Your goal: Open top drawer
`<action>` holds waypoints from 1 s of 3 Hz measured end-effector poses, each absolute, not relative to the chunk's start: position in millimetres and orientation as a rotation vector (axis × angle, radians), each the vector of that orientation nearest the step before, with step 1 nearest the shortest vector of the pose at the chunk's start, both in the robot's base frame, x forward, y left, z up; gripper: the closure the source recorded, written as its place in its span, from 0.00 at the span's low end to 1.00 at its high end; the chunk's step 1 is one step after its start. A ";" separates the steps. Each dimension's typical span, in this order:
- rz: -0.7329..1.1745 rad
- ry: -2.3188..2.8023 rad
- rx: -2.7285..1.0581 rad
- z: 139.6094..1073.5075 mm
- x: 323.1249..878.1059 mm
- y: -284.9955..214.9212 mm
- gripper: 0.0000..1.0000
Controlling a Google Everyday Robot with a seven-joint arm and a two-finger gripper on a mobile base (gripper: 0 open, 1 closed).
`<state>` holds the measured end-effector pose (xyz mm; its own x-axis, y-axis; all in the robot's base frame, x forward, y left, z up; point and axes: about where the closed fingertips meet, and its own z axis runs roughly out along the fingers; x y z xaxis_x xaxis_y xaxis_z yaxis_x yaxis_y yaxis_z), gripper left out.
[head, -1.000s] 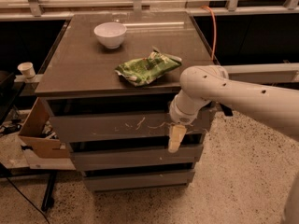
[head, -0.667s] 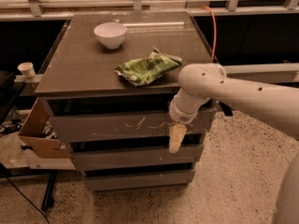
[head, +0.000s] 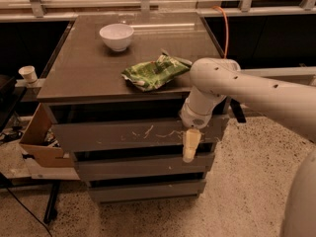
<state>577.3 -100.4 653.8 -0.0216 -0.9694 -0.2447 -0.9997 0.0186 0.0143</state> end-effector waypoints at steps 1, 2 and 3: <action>0.308 2.115 -2.113 669.5 562.8 -101.4 0.00; 0.363 2.112 -2.156 679.8 547.6 -102.3 0.00; 0.478 2.108 -2.208 684.0 529.2 -102.8 0.00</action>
Offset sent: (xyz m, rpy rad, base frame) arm -0.0474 -0.0041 0.0420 -0.0040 0.1290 0.0817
